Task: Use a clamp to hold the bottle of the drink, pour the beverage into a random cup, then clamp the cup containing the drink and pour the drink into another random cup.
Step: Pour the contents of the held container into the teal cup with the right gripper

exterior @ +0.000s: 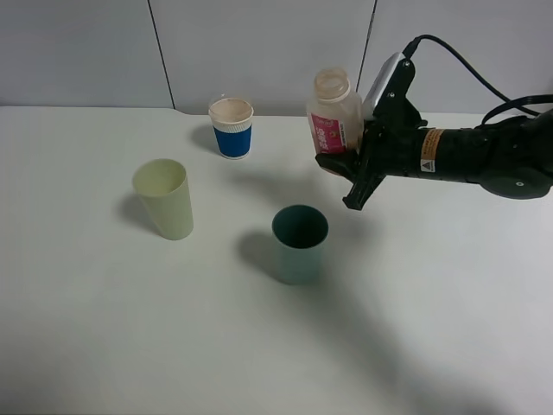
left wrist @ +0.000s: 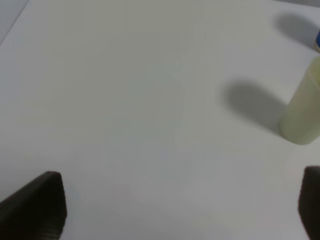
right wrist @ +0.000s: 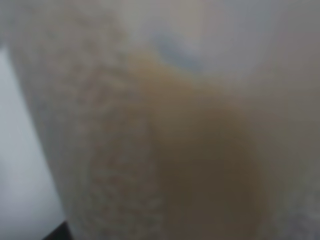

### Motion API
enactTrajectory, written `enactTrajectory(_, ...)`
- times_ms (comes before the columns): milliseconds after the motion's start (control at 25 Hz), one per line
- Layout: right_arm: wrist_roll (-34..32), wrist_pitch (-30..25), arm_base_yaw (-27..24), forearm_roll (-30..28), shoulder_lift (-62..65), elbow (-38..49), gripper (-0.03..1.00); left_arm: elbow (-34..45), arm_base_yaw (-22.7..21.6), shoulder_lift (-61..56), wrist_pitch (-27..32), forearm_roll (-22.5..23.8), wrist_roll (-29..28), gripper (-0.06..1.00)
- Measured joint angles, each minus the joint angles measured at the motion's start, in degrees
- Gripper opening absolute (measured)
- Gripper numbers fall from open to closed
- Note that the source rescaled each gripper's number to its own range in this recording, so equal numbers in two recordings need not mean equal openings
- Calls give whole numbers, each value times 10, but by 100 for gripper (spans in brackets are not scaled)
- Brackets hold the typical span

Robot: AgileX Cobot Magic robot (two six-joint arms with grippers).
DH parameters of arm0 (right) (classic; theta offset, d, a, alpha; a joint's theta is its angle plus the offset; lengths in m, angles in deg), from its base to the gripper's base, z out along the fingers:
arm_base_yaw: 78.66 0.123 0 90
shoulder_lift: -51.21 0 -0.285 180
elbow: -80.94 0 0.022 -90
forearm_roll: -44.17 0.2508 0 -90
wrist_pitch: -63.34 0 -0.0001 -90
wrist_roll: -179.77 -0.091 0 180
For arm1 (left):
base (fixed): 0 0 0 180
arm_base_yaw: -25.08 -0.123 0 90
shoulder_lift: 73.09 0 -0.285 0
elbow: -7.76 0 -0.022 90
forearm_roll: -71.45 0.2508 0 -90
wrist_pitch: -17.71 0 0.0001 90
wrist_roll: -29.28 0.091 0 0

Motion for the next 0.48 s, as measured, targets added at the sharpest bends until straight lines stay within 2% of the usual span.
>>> enactTrajectory(320,16,-31,1,-51,6,0,0,0,0,0,0,0,0,80)
enactTrajectory(480,19,-44,7,-55,6,0,0,0,0,0,0,0,0,80)
